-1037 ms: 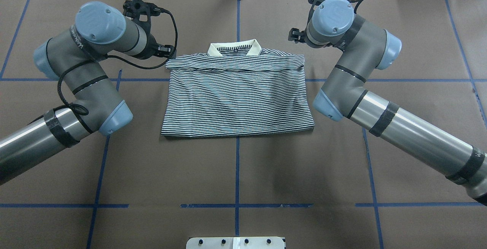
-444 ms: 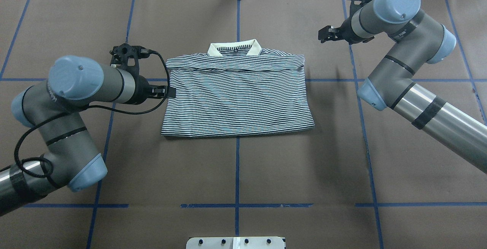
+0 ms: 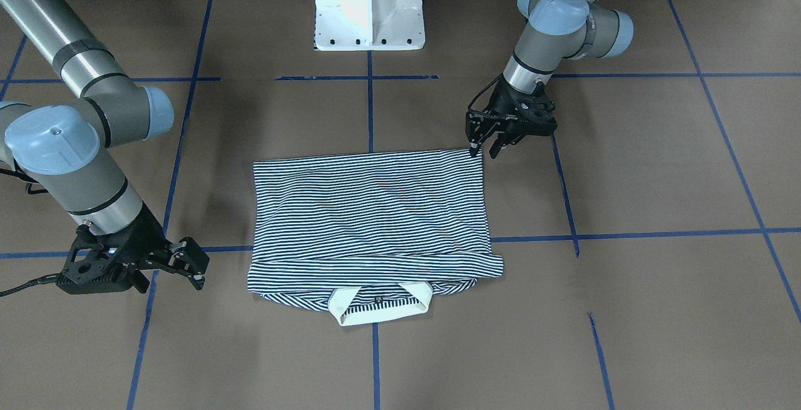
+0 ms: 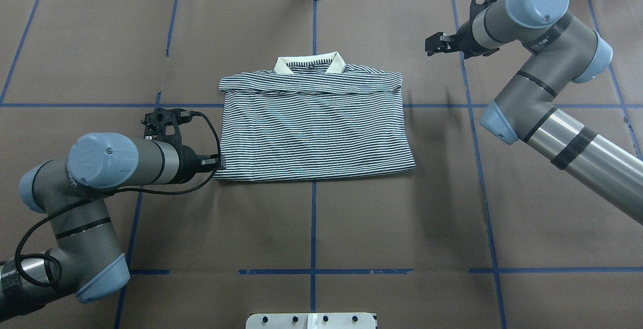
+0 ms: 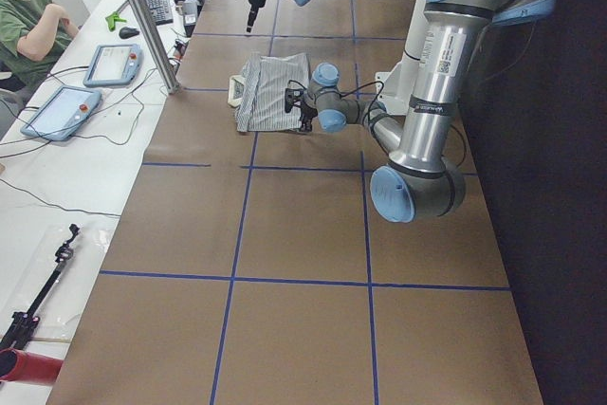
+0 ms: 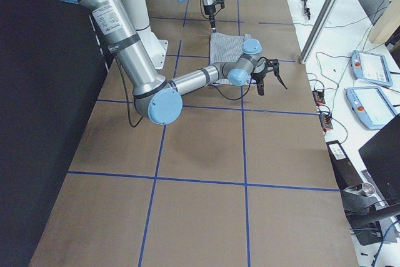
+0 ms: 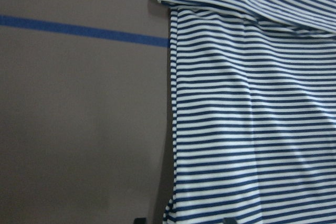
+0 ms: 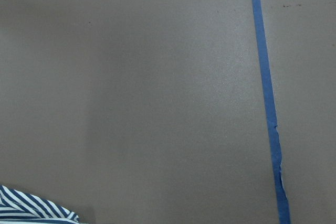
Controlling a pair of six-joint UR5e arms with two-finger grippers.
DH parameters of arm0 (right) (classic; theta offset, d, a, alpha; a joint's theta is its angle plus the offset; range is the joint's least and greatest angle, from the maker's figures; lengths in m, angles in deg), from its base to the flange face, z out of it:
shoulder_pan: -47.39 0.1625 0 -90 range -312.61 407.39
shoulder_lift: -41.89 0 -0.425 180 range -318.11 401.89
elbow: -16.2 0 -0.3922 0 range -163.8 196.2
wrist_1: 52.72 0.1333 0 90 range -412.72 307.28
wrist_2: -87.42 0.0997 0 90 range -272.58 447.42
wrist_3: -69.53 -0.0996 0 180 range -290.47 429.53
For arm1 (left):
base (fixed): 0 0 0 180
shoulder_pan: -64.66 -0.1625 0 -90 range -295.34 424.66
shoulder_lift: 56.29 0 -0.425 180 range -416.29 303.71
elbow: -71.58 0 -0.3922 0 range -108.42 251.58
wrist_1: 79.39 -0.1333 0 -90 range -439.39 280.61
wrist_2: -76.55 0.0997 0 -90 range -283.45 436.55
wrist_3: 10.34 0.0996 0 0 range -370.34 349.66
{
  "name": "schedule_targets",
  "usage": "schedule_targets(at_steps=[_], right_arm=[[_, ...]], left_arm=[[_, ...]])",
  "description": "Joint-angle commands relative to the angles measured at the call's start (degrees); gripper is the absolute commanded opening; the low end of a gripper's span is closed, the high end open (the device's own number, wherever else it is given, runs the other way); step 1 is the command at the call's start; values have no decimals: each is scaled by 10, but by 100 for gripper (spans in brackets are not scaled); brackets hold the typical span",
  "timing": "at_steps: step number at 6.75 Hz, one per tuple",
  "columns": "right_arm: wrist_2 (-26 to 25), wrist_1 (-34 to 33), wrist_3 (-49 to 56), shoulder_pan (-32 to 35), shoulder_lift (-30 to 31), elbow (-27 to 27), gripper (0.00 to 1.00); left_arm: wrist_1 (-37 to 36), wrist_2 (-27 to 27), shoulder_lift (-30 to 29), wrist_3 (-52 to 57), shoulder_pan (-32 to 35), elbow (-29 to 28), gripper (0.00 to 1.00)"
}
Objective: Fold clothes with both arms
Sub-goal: 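Move the left gripper to the folded shirt's side edge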
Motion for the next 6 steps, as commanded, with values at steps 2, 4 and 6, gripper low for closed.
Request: schedule_targets(at_steps=[2,4,6], right_arm=[[-1,1,-1,0,0,0,100],[-1,1,-1,0,1,-1,100],[-1,1,-1,0,1,-1,100]], left_arm=[[0,8,-3,-12,-20,-5,48],[0,8,-4,-12,-23,-6,40],[0,7,-5,-8,-24,-6,40]])
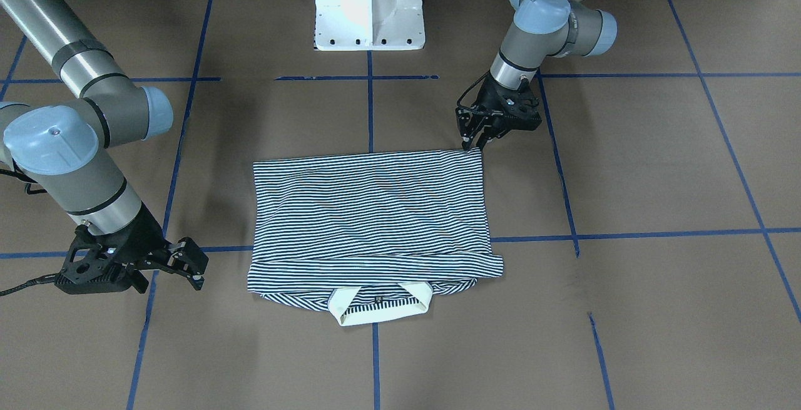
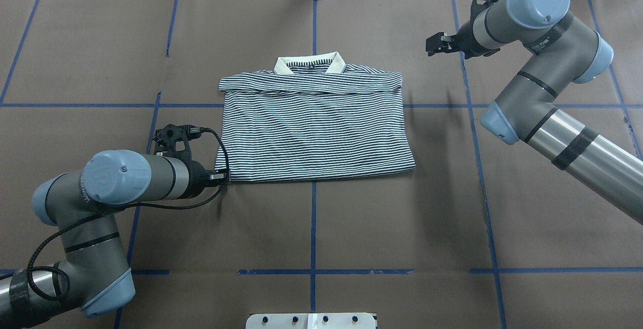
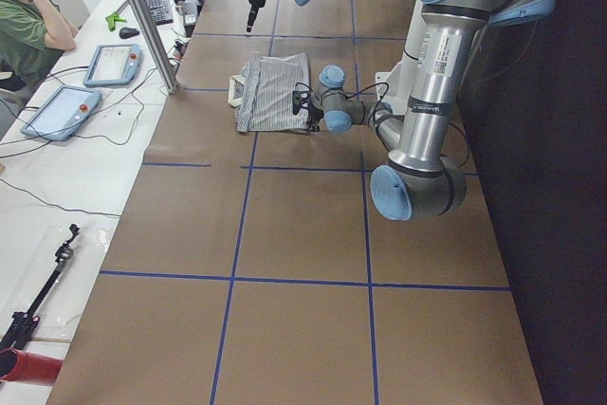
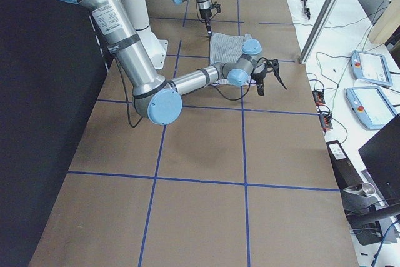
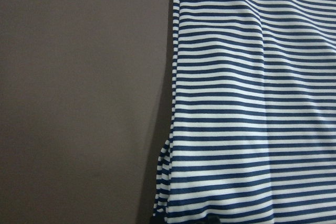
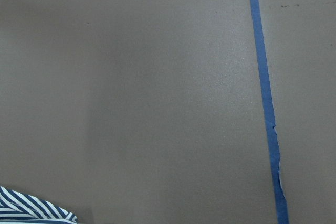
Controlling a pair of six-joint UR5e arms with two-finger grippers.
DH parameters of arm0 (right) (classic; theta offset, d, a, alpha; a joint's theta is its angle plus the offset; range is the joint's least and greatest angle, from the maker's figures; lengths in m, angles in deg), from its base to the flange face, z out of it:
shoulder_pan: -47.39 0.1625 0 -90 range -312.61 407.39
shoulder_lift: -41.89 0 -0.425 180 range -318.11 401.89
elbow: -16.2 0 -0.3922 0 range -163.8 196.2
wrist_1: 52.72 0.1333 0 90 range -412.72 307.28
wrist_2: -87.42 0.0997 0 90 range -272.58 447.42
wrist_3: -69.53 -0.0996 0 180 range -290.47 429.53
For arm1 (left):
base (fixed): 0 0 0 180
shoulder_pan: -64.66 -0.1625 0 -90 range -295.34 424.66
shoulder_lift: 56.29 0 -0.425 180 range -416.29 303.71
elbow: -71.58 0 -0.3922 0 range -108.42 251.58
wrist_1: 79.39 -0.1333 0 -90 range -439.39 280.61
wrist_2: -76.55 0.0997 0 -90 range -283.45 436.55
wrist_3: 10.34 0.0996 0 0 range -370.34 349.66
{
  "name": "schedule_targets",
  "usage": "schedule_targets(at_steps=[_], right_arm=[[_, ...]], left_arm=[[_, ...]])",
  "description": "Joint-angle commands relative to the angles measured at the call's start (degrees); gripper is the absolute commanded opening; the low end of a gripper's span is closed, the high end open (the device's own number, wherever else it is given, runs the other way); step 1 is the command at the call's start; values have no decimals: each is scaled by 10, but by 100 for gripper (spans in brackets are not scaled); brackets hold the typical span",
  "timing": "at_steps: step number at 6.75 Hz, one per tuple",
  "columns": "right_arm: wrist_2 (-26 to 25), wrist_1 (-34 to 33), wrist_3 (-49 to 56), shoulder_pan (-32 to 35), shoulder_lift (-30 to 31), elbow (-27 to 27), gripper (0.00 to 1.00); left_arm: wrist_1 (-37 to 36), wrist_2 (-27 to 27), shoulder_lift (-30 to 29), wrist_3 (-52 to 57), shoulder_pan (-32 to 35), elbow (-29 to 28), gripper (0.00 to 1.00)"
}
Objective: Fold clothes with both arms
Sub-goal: 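Move the left gripper to the folded shirt's side edge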
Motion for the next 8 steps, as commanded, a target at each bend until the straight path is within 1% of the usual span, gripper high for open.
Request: schedule_targets(at_steps=[1,3,5,6,7,8], right_arm=[[0,0,0,0,0,0,100],[-1,0,1,0,0,-1,100],[-1,0,1,0,0,-1,100],[-1,-1,2,0,0,-1,100],[0,-1,3,0,0,-2,100],[0,-2,3,1,0,-2,100]], left_arm=[[-2,0,-1,2,0,0,41],[-3,1,-2,4,0,0,41],[-3,8,-2,4,0,-6,37],[-3,9,-2,4,1,-6,27],[-3,9,-2,4,1,-6,3],[-3,9,-2,5,2,-6,0]])
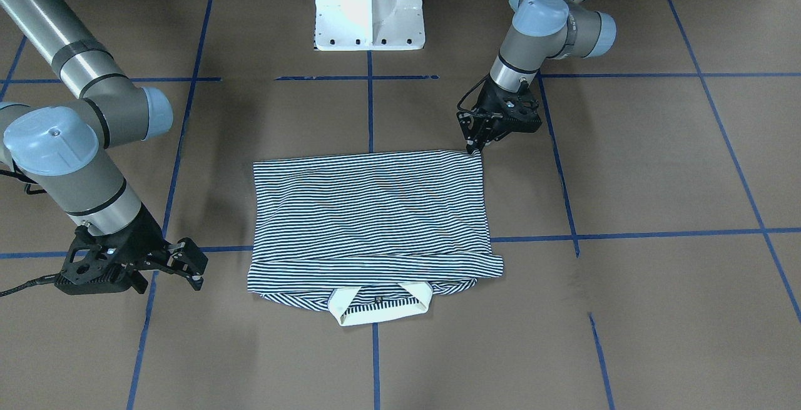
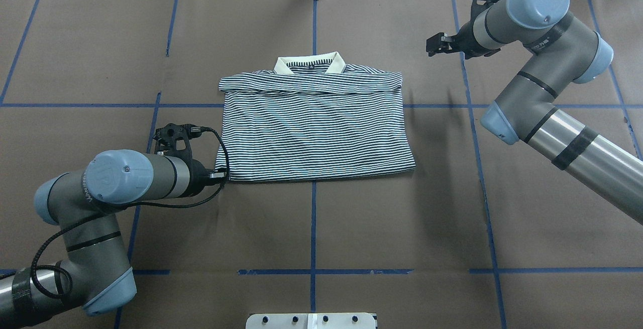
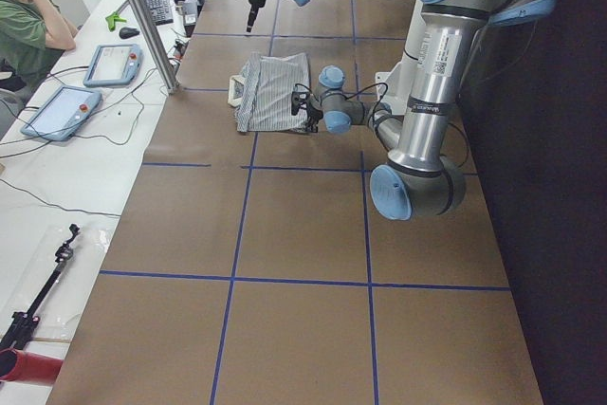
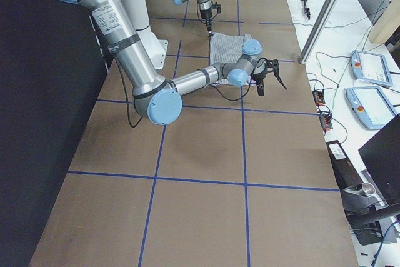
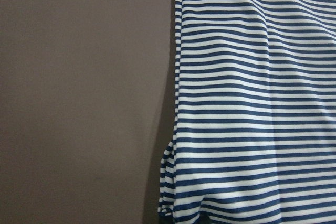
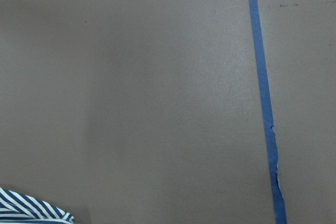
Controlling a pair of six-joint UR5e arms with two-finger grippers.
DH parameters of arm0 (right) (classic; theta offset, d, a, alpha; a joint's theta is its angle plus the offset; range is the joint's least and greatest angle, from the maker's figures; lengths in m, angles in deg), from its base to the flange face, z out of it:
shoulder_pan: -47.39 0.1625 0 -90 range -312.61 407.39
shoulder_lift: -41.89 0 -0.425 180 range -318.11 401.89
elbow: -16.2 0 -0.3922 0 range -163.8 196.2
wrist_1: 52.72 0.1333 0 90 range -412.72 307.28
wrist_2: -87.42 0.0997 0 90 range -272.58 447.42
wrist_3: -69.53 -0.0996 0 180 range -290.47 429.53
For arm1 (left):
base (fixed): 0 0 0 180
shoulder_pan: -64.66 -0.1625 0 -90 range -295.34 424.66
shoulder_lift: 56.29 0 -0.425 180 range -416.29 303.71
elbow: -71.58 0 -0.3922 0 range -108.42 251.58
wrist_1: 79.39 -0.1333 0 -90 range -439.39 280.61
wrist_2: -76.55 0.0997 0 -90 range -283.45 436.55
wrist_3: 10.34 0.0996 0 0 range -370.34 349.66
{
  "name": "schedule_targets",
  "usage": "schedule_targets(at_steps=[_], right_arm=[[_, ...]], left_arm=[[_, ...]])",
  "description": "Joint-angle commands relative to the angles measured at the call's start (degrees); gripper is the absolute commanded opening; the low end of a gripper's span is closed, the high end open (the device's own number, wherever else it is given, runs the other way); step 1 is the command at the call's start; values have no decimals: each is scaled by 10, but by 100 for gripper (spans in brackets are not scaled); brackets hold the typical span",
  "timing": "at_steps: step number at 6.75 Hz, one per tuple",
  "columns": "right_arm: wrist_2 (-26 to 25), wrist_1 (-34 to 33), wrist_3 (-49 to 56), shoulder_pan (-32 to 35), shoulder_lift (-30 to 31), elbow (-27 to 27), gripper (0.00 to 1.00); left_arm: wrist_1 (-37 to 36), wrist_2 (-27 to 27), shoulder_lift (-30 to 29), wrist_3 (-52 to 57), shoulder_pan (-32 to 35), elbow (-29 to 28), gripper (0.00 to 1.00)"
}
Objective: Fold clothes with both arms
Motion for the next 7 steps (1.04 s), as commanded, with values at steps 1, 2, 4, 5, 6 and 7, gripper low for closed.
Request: schedule_targets(at_steps=[1,2,4,5,6,7], right_arm=[[-1,-1,0,0,0,-2,100],[-4,-2,-2,0,-1,-3,100],[-12,-3,-2,-1,-1,-4,100],[-13,-3,-2,-1,-1,-4,100],[-14,-3,-2,-1,-1,-4,100],[-14,-3,-3,-1,-1,-5,100]], left_arm=[[0,1,1,4,3,0,0],[0,1,1,31,8,-1,0],[2,0,0,92,54,-27,0],[6,-1,-6,141,93,-55,0],[6,-1,-45,178,136,-103,0],[7,-1,-91,185,155,-164,0]])
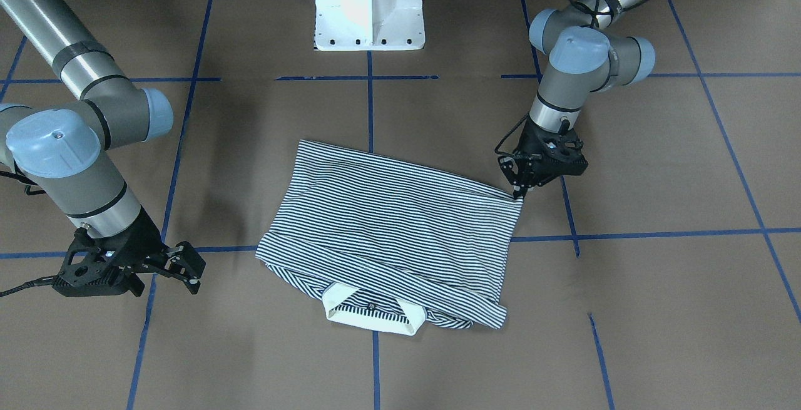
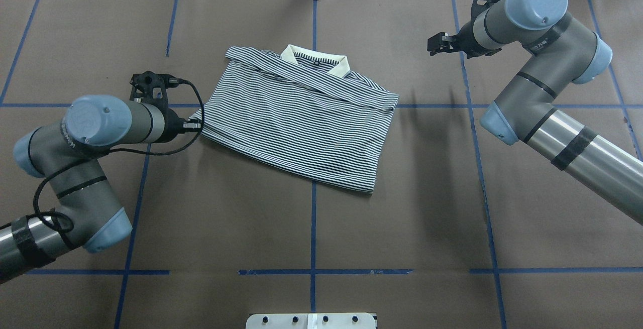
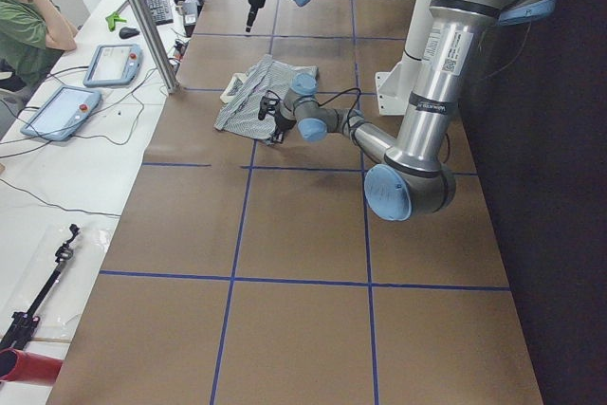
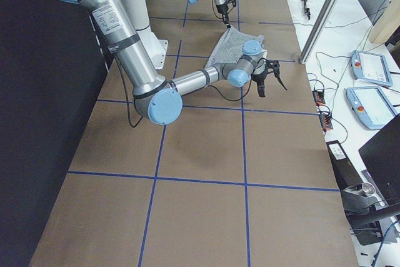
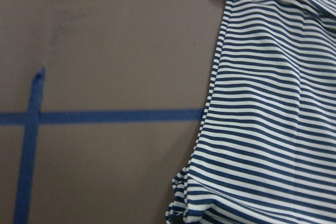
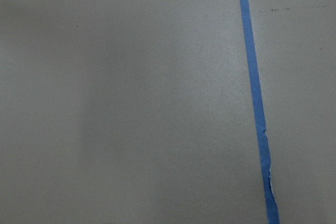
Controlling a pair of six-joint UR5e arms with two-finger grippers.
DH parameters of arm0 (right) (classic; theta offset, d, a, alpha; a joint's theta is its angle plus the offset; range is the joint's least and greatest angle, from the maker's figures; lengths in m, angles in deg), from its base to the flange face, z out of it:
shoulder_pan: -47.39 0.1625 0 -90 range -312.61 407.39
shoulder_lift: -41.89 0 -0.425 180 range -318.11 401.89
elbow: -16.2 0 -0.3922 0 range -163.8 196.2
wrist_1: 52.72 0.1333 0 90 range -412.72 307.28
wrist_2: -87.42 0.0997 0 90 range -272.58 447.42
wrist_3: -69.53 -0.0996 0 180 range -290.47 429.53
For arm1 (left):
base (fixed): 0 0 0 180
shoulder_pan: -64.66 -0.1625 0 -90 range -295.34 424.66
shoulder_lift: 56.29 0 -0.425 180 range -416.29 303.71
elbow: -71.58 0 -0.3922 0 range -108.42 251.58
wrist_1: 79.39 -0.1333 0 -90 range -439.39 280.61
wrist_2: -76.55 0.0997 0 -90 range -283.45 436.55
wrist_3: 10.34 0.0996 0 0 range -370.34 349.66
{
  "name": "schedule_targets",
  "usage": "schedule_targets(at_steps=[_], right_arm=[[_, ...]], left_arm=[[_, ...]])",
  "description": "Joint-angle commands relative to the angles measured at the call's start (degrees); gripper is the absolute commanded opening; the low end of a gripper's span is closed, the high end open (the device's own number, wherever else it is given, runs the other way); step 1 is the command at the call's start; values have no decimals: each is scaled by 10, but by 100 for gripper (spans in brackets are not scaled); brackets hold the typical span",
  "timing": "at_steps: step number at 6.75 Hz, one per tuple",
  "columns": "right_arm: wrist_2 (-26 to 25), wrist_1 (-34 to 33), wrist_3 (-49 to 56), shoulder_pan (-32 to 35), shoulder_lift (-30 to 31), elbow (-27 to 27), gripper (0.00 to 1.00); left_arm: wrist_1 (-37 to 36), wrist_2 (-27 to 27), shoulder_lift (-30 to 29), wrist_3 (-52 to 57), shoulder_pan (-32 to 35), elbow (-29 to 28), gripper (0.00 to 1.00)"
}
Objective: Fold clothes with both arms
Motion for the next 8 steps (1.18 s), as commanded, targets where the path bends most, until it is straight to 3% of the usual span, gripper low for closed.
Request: schedule_targets(at_steps=[1,4,5,6,7,8], right_arm=[[0,0,-1,0,0,-1,100],[0,0,-1,1,4,-1,100],[0,1,-1,1,4,-1,100],[0,1,-2,1,3,-1,100],[-1,0,-10,-3,0,-1,100],[-2,-1,-43,-14,-7,-1,100]], left_arm=[[13,0,-84,27,51,-119,0],[127,9,-196,89,96,-351,0],[143,16,-216,93,101,-393,0],[148,13,-214,127,116,-391,12],[152,10,-211,176,131,-389,99],[152,-20,-211,213,158,-388,100]])
